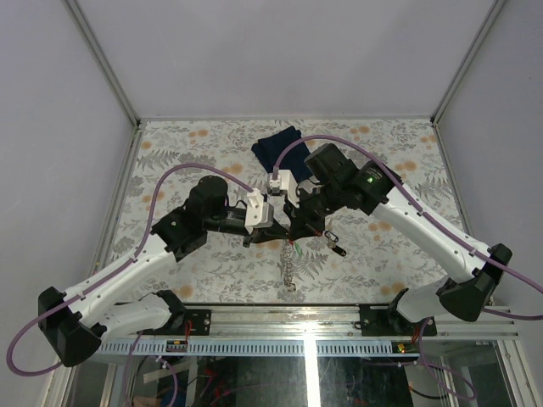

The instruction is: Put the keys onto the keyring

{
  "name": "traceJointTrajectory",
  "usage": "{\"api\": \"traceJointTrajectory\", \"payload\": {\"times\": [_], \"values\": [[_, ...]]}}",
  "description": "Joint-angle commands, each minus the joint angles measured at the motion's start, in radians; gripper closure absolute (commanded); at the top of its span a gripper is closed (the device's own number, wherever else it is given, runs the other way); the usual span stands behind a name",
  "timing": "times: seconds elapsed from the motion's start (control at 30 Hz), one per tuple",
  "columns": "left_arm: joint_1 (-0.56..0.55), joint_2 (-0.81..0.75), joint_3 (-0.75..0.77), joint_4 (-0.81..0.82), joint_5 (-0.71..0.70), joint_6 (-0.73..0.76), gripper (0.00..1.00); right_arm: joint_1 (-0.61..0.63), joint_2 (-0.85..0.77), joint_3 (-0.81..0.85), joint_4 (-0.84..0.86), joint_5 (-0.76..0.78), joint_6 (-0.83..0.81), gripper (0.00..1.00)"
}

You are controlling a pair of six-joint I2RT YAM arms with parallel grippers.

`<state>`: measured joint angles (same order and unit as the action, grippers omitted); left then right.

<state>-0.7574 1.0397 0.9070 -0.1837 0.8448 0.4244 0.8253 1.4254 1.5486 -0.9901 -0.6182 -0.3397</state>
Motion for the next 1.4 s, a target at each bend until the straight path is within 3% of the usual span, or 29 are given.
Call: {"api": "traceJointTrajectory", "payload": {"times": [0.0,0.17,0.37,0.47,0.7,0.9,1.17,1.37], "values": [[-0.004,0.01,0.042,-0.023,0.018,0.012,0.92,0.009,-0.057,0.009,0.056,-0.031,0.013,1.0],[-0.004,0.015,0.049,-0.018,0.033,0.012,1.0,0.009,-0.068,0.002,0.071,-0.026,0.016,0.99],[-0.003,-0.019,0.0,0.091,-0.007,-0.077,1.0,0.009,-0.125,0.007,0.158,0.055,0.059,0.67],[-0.003,-0.066,-0.066,0.215,-0.064,-0.173,1.0,0.009,-0.17,0.005,0.229,0.111,0.086,0.56],[0.002,-0.175,-0.227,0.509,-0.19,-0.378,1.0,0.008,-0.274,-0.089,0.449,0.302,0.182,0.51],[0.014,-0.238,-0.364,0.794,-0.309,-0.554,1.0,0.009,-0.359,-0.23,0.664,0.33,0.233,0.44],[0.018,-0.286,-0.558,1.274,-0.505,-0.731,1.0,0.009,-0.358,-0.206,0.703,0.35,0.363,0.37],[0.018,-0.28,-0.633,1.506,-0.577,-0.751,1.0,0.009,-0.321,-0.192,0.75,0.349,0.527,0.41]]}}
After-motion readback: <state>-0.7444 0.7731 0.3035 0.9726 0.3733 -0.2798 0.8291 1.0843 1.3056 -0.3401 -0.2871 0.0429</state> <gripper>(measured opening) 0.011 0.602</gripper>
